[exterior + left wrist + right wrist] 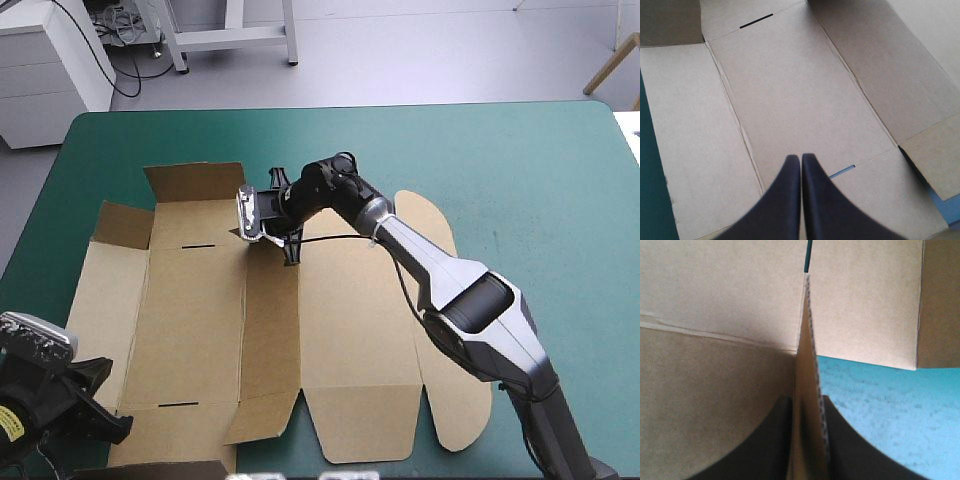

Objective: Fold the box

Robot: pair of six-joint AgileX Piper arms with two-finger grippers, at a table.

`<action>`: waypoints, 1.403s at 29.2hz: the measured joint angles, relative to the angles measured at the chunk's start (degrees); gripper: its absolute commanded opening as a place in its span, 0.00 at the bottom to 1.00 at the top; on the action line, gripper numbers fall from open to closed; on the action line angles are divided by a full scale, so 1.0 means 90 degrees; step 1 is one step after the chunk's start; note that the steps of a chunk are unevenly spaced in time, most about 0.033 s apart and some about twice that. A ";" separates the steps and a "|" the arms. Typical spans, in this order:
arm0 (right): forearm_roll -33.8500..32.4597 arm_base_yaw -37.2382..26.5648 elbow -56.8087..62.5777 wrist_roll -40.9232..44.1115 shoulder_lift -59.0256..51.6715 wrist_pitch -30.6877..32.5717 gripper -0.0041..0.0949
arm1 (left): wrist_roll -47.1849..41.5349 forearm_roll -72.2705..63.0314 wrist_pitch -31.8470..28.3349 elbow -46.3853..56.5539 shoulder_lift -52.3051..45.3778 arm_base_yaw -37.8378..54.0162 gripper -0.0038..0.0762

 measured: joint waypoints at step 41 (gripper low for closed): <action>-0.1613 -0.5298 0.4897 0.6045 -0.6181 0.1936 0.23 | -0.0093 0.0054 0.0000 -0.0002 0.0000 0.0000 0.04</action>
